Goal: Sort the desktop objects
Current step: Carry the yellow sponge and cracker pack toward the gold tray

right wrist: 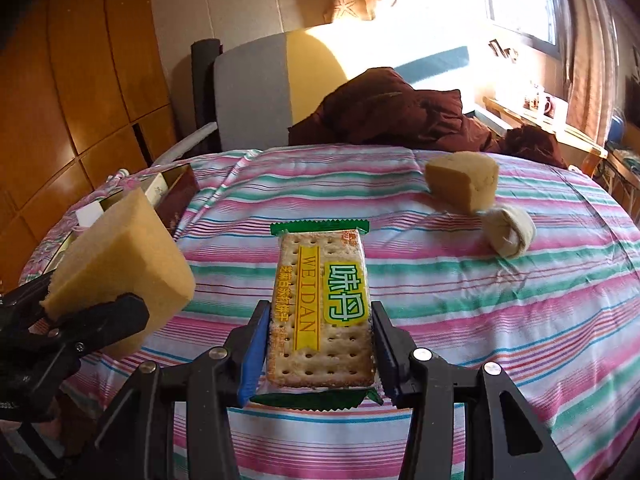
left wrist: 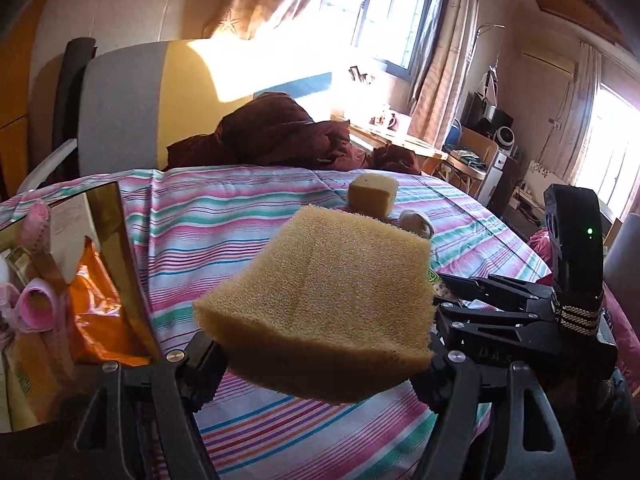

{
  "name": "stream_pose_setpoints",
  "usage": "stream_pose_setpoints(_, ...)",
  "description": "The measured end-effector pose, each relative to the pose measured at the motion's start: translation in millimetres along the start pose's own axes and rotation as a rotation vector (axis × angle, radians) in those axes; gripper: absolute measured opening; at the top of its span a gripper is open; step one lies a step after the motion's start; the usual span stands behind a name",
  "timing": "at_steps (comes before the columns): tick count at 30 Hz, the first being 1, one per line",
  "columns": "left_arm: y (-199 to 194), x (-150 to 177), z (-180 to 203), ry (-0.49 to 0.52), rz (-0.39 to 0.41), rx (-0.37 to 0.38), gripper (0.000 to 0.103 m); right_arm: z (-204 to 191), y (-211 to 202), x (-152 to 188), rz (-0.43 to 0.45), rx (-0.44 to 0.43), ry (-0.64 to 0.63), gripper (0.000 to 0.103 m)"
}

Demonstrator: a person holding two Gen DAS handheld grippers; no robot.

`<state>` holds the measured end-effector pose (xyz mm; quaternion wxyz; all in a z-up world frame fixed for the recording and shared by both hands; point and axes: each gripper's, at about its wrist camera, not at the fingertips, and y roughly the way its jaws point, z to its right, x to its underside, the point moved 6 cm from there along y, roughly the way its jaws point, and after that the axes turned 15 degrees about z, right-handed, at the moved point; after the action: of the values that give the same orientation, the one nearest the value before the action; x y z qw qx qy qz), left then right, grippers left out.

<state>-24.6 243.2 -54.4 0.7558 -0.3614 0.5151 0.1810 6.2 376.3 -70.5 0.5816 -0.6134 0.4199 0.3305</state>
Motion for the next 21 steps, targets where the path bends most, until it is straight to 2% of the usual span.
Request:
stream_pose_setpoints(4,-26,-11,-24,-0.008,0.052,-0.060,0.077,-41,5,-15,0.021,-0.072,-0.042,0.048)
stream_pose_setpoints(12,-78,-21,-105,-0.082,0.133,-0.244,0.077,-124,28,-41,0.033,-0.224,-0.094,0.048)
stream_pose_setpoints(21,-96,-5,-181,-0.155,0.126,-0.394,0.077,-214,86,-70,-0.026,-0.357,-0.195,0.048)
